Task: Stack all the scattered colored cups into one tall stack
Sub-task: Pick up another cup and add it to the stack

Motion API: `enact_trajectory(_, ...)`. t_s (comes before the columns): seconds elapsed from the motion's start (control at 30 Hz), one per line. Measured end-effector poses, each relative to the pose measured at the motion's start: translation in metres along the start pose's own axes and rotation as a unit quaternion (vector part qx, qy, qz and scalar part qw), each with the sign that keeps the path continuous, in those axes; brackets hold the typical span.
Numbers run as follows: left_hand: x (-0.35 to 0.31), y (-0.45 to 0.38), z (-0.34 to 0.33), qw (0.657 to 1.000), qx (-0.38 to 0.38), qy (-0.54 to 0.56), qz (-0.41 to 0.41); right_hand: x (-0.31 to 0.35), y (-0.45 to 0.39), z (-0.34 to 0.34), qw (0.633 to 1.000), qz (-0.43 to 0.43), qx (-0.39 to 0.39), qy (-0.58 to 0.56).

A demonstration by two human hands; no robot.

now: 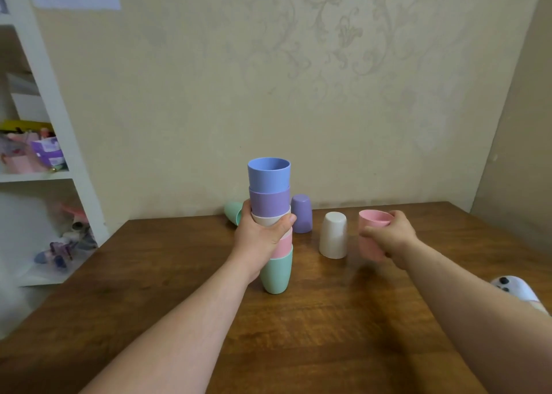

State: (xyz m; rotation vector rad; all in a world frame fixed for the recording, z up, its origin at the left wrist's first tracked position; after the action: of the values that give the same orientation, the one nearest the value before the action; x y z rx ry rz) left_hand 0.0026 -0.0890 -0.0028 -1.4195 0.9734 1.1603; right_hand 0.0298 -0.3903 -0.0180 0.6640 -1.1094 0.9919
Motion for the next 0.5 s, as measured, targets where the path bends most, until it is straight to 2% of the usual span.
enact_trajectory(0.1,-0.003,0.003,0.001,1.0,-0.001,-0.003,0.004,0.062,0.022,-0.007,0.989,0.08,-0.031,-0.118)
enact_trajectory(0.27,-0.009,0.009,0.002,1.0,-0.008,-0.019,0.017,0.189,0.077,-0.034,0.94,0.206,0.061,-0.263)
enact_trajectory(0.37,-0.013,0.011,0.002,0.999,0.018,-0.031,0.014,0.235,0.106,-0.047,0.921,0.275,0.107,-0.254)
enact_trajectory(0.5,-0.012,0.014,0.004,1.0,0.012,-0.028,0.009,0.245,0.125,-0.069,0.926,0.325,0.12,-0.152)
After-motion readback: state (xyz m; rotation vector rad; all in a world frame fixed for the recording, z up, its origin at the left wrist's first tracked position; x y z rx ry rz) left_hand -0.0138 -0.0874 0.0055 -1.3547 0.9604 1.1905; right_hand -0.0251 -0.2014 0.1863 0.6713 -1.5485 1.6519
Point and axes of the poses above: each hand's wrist, its own y-axis away from the middle knuckle, its own z-axis out of the back of the hand, x = y × z, the point moved 2 cm from there along -y, towards the middle knuckle, and after that the axes turned 4 degrees about z, right-handed, at the moved point
